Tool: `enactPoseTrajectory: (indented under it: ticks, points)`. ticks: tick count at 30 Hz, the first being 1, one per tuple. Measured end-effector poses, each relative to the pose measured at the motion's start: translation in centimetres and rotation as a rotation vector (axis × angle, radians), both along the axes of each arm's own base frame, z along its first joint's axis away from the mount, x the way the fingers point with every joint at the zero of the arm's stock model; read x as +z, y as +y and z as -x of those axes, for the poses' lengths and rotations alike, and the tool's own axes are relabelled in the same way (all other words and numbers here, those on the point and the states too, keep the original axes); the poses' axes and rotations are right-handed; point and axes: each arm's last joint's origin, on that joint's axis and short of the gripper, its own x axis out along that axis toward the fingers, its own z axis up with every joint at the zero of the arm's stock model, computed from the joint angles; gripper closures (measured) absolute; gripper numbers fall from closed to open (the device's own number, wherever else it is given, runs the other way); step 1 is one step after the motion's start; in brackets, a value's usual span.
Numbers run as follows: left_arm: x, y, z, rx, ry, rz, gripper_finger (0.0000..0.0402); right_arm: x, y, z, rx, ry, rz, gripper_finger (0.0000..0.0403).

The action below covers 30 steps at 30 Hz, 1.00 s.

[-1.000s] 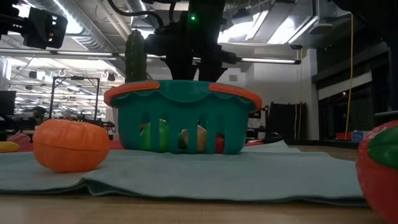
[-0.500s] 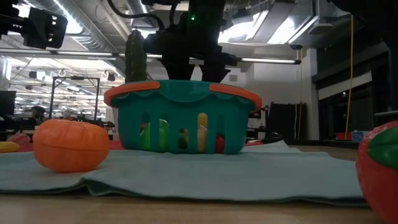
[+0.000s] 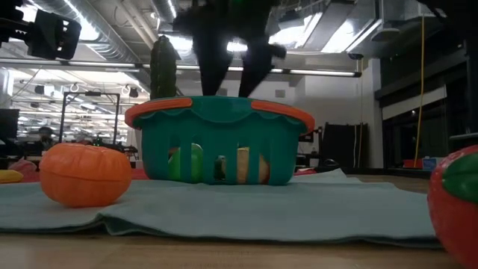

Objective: Build produce basket
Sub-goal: Put the red strawberry into the blue basket

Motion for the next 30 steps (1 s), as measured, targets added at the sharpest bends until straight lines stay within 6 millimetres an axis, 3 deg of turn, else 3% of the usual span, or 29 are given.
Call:
enactPoseTrajectory:
  ticks: [5, 10, 15, 21, 30]
  points:
    - [0.1, 0.3, -0.2, 0.089, -0.041, -0.034, 0.0138, 2.4, 2.8, 1.3, 0.054, -0.084, 0.107, 0.0026]
    - [0.4, 0.6, -0.6, 0.12, -0.066, -0.006, 0.0138, 3.2, 5.2, 2.4, 0.041, -0.152, 0.209, 0.0026]
    - [0.4, 0.7, -0.8, 0.085, -0.045, 0.022, 0.0138, 2.1, 7.8, 3.8, -0.038, -0.226, 0.296, 0.0026]
    - [0.4, 0.8, -0.9, 0.066, -0.049, -0.003, 0.0138, 0.0, 11.2, 5.7, -0.107, -0.324, 0.283, 0.0026]
    - [0.4, 0.8, -0.9, 0.061, -0.051, -0.011, 0.0138, -0.2, 15.9, 8.5, -0.065, -0.439, 0.298, 0.0026]
